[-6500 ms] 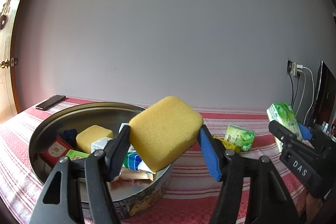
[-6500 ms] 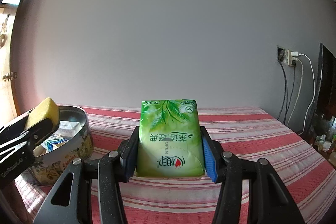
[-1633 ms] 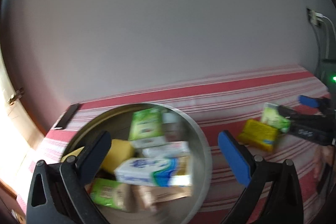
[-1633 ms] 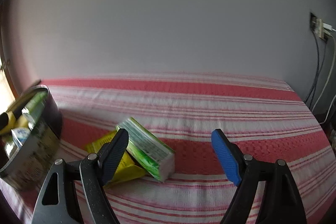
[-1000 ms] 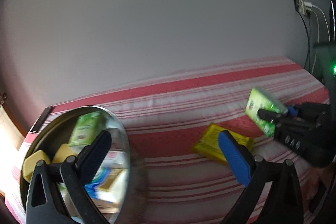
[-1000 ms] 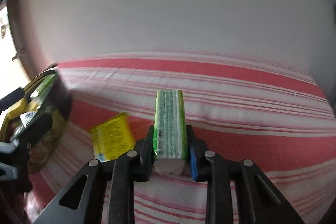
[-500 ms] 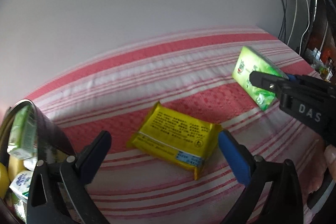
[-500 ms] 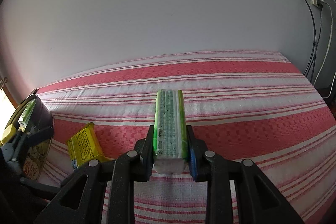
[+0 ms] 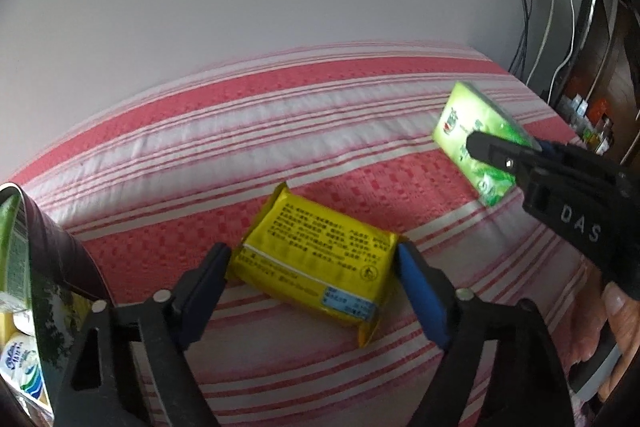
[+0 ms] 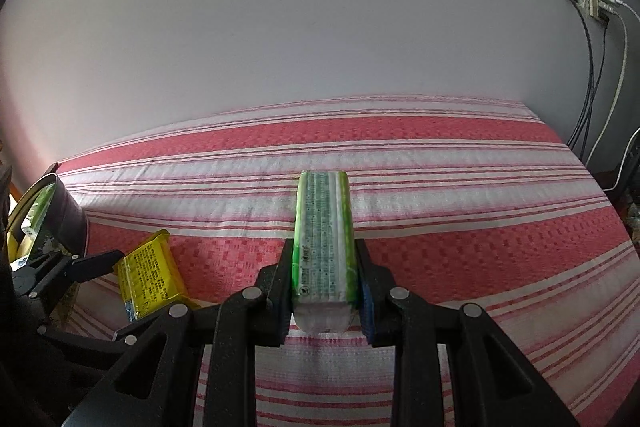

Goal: Organize objects
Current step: 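Grasp the yellow packet with the left gripper while the right grasps the green-and-white box, then lift and carry the yellow packet and green-and-white box over the silver tin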

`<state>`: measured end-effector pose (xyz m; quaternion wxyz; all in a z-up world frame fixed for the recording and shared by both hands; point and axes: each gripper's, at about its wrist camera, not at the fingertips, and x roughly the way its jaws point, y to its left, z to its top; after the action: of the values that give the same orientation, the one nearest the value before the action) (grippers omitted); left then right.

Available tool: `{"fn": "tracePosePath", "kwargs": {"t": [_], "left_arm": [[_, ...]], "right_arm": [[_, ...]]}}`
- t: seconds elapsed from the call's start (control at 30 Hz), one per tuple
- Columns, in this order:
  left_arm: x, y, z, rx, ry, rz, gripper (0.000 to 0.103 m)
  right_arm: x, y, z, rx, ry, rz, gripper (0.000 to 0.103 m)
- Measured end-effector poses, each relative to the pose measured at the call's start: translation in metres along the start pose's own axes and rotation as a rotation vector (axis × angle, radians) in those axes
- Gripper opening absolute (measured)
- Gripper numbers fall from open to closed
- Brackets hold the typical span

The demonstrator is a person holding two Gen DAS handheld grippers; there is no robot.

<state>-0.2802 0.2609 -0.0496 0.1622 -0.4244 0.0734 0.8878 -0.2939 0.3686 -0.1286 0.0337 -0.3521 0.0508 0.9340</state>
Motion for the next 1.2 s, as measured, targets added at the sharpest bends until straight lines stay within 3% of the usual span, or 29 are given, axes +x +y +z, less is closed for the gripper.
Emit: {"fn": "tracePosePath", "kwargs": {"t": [0.07, 0.27, 0.53, 0.77, 1.2], "left_arm": [[-0.002, -0.003, -0.001, 0.014, -0.006, -0.004, 0.075], [-0.008, 0.001, -0.005, -0.002, -0.014, -0.019, 0.073], [-0.028, -0.003, -0.017, 0.019, -0.079, 0.021, 0.073], [-0.052, -0.001, -0.03, 0.007, -0.163, 0.056, 0.073], [-0.091, -0.008, -0.046, 0.027, -0.337, 0.133, 0.073]], "right_arm": [[-0.001, 0.003, 0.0, -0.005, -0.013, -0.021, 0.029], [-0.01, 0.009, -0.003, -0.002, -0.07, -0.047, 0.029], [-0.025, 0.001, -0.008, 0.065, -0.126, -0.048, 0.029], [-0.049, 0.02, -0.019, 0.021, -0.22, -0.079, 0.029], [-0.071, 0.037, -0.035, -0.017, -0.29, -0.052, 0.029]]}}
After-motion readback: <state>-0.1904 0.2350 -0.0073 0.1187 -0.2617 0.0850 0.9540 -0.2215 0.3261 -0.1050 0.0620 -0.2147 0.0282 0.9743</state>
